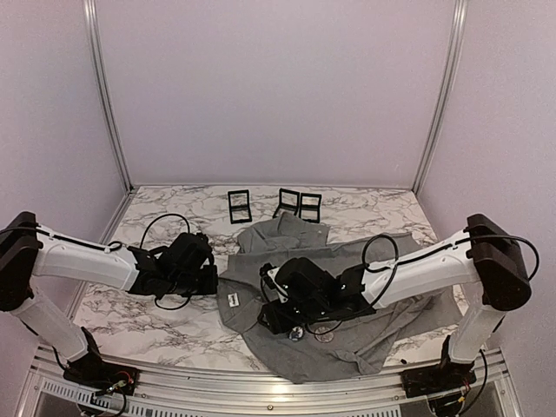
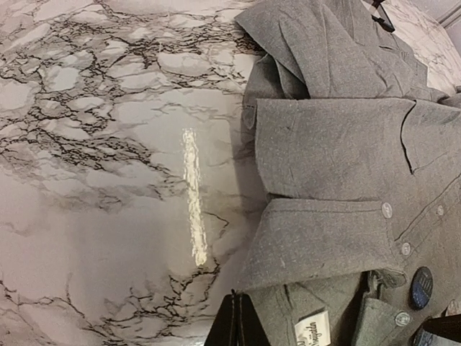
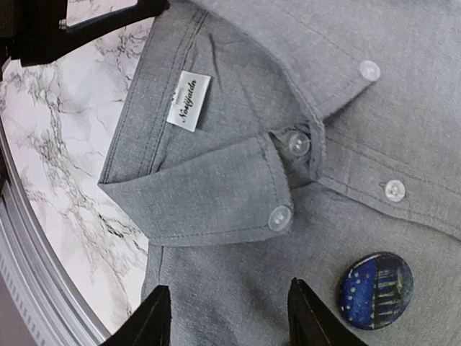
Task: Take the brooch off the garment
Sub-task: Move the flattened clothing to the center of the board.
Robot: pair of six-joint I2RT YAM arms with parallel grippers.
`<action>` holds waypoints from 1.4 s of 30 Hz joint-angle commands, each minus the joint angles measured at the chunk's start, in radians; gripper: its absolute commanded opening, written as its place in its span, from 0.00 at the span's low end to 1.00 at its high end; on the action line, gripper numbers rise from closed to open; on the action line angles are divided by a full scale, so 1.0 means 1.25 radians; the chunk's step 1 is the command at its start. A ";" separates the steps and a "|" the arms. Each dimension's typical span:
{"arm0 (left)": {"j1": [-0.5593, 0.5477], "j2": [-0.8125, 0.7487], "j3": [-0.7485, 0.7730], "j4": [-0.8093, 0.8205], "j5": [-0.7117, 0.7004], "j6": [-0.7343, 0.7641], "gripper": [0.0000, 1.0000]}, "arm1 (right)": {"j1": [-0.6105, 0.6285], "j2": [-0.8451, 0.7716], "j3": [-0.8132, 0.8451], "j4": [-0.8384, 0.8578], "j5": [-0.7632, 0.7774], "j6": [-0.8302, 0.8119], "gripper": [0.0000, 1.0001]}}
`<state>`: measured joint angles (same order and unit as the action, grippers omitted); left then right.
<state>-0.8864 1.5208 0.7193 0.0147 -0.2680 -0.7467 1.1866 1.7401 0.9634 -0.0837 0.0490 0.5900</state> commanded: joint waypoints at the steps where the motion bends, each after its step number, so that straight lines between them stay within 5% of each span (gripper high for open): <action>1: 0.025 -0.025 -0.010 -0.087 -0.016 0.076 0.00 | 0.005 -0.023 0.035 -0.058 0.046 -0.040 0.61; 6: 0.055 -0.033 -0.012 -0.100 0.002 0.094 0.00 | -0.029 -0.081 0.008 -0.095 0.085 -0.070 0.75; 14: 0.077 -0.031 -0.012 -0.112 0.016 0.102 0.00 | -0.134 -0.208 -0.113 -0.123 0.113 -0.082 0.80; 23: 0.102 -0.039 -0.007 -0.127 0.035 0.118 0.05 | -0.171 -0.234 -0.221 -0.125 0.136 -0.054 0.63; 31: 0.085 -0.101 0.016 -0.164 0.104 0.126 0.43 | -0.144 -0.187 -0.249 -0.099 0.106 -0.027 0.52; 42: -0.101 0.012 0.102 -0.068 0.194 0.035 0.42 | -0.041 -0.133 -0.242 -0.097 0.097 0.084 0.44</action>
<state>-0.9596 1.4445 0.8131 -0.1272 -0.0837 -0.6525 1.0870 1.5314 0.6563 -0.1715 0.2249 0.6067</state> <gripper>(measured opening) 0.432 0.441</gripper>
